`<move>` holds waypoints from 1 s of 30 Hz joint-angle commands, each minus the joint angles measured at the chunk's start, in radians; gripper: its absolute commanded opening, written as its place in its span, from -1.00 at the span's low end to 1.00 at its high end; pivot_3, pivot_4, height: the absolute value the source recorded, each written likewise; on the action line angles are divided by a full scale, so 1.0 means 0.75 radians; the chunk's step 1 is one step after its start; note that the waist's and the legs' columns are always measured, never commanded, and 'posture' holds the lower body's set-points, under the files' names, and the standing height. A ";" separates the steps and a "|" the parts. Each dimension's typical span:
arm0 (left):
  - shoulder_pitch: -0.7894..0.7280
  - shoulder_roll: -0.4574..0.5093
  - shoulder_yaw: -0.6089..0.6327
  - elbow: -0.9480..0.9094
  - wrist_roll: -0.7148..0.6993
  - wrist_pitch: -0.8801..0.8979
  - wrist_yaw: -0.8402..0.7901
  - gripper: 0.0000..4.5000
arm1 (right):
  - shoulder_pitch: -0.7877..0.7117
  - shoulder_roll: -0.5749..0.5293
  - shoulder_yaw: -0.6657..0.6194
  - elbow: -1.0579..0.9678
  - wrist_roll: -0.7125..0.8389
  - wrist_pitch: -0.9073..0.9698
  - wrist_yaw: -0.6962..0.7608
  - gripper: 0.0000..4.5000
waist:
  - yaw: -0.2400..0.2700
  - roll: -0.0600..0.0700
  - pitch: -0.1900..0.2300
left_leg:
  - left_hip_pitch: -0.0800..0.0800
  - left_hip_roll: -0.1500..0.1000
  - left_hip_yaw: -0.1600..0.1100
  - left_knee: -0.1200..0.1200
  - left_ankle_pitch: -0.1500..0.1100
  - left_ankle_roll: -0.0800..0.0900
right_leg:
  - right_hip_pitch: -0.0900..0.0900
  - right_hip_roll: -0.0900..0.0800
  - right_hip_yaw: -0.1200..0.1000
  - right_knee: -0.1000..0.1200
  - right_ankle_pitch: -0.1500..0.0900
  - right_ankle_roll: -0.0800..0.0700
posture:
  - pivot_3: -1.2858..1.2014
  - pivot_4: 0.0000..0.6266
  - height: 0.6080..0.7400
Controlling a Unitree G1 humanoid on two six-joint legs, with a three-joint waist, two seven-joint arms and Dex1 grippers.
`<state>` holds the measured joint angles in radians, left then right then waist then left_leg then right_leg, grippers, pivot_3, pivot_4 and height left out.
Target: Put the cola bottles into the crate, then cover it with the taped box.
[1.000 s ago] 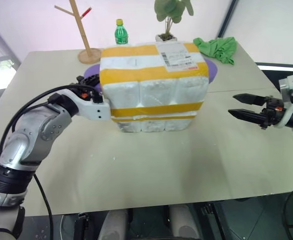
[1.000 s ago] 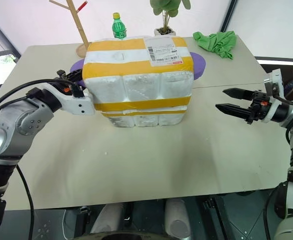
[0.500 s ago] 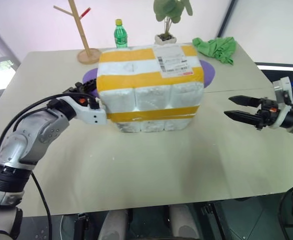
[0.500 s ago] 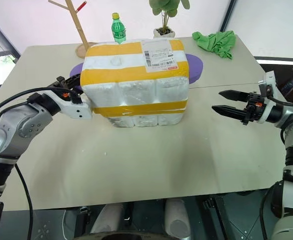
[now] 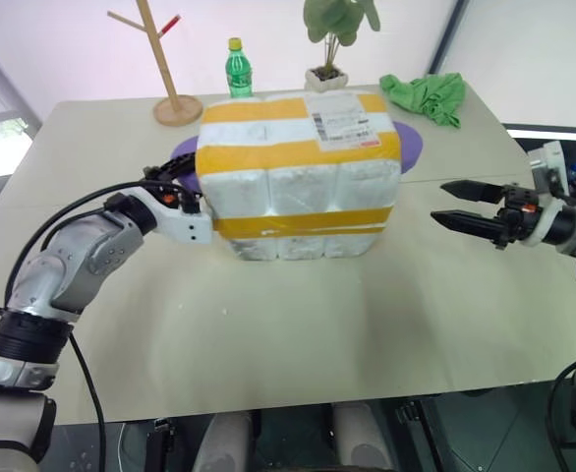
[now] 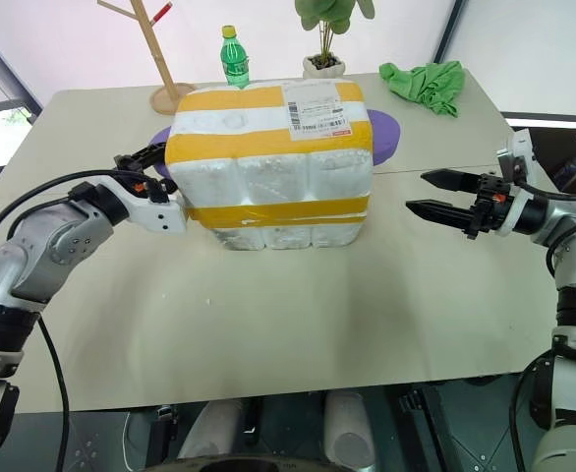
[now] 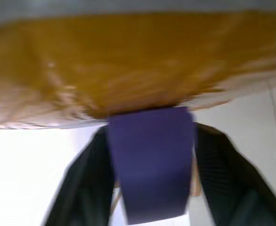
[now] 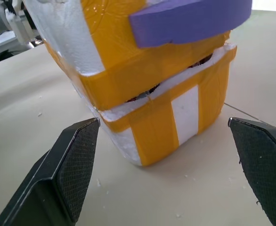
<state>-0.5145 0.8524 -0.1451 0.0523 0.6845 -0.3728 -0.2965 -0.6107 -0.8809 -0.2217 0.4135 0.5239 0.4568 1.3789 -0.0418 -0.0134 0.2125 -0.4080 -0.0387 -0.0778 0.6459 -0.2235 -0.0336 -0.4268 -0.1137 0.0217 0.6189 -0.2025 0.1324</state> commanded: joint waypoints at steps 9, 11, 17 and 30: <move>0.287 0.104 0.267 -0.280 -0.461 -0.109 -0.179 0.99 | 0.005 -0.020 -0.035 -0.041 0.027 0.011 -0.007 1.00 | 0.001 0.000 0.000 | 0.000 0.000 0.000 0.000 0.000 0.000 | 0.000 0.000 0.000 0.000 0.000 0.000 | 0.03 -0.52 1.00; 0.363 0.143 0.350 -0.330 -0.554 -0.163 -0.217 0.99 | -0.013 -0.020 -0.027 -0.026 0.021 0.012 -0.006 1.00 | 0.001 0.000 0.000 | 0.000 0.000 0.000 0.000 0.000 0.000 | 0.000 0.000 0.000 0.000 0.000 0.000 | 0.03 -0.52 1.00; 0.642 0.184 0.628 -0.441 -0.874 -0.027 -0.371 0.99 | -0.090 -0.014 0.018 -0.002 -0.005 0.030 -0.019 1.00 | -0.005 0.001 0.000 | 0.000 0.001 0.001 0.000 0.000 0.000 | 0.000 0.000 0.000 -0.001 0.000 -0.001 | 0.03 -0.52 1.00; 1.033 0.233 1.382 -0.661 -2.466 1.512 -0.727 0.99 | -0.113 -0.130 0.071 -0.015 -0.033 0.004 0.157 1.00 | -0.002 0.001 0.000 | 0.000 0.001 -0.001 0.000 0.000 0.000 | 0.000 0.000 -0.001 -0.001 -0.003 -0.005 | 0.03 -0.52 1.00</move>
<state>0.2615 1.0069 0.8106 -0.4359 -1.0651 0.6988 -0.8071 -0.6768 -0.9546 -0.1597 0.4190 0.4948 0.4736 1.4711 -0.0432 -0.0125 0.2127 -0.4080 -0.0375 -0.0783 0.6461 -0.2238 -0.0334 -0.4266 -0.1137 0.0213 0.6182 -0.2051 0.1287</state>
